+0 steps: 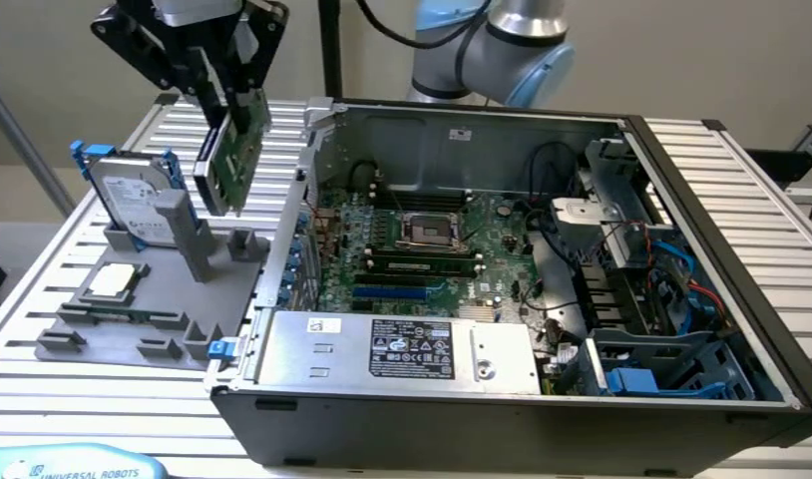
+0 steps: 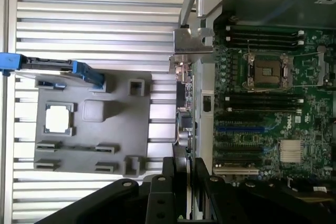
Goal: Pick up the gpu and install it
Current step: 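Pick up the gpu and move the gpu toward the slot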
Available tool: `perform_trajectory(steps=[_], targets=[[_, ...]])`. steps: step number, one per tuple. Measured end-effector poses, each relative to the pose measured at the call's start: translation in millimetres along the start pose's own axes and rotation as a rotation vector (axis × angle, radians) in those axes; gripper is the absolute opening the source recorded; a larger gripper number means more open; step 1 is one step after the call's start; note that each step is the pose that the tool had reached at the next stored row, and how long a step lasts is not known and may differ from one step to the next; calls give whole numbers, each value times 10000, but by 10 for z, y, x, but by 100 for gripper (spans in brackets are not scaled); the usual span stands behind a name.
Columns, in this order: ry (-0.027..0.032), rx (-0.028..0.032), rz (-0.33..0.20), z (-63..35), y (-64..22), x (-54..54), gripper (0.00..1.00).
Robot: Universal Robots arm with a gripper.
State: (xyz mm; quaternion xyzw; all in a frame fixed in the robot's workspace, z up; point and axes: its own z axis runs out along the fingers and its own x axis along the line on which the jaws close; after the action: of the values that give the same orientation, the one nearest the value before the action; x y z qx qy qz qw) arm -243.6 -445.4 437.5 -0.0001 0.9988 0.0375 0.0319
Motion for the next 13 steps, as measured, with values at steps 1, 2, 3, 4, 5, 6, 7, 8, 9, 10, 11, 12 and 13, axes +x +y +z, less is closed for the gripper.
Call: perform_trajectory(steps=[1,2,3,4,5,6,7,8,9,10,11,12,13], targets=[[48,2,3,-22,2,-48,27],[101,3,7,-37,3,-94,27],[159,3,12,-47,3,-142,27],[211,4,15,-54,4,-188,27],[258,4,19,-60,5,-234,27],[298,5,22,-65,5,-280,27],[330,4,25,-67,5,-324,27],[360,4,26,-69,6,-370,27],[391,4,29,-71,6,-415,27],[423,5,32,-74,6,-460,27],[456,4,34,-75,6,-506,27],[492,4,36,-75,6,-551,27],[533,5,39,-74,7,-600,27]])
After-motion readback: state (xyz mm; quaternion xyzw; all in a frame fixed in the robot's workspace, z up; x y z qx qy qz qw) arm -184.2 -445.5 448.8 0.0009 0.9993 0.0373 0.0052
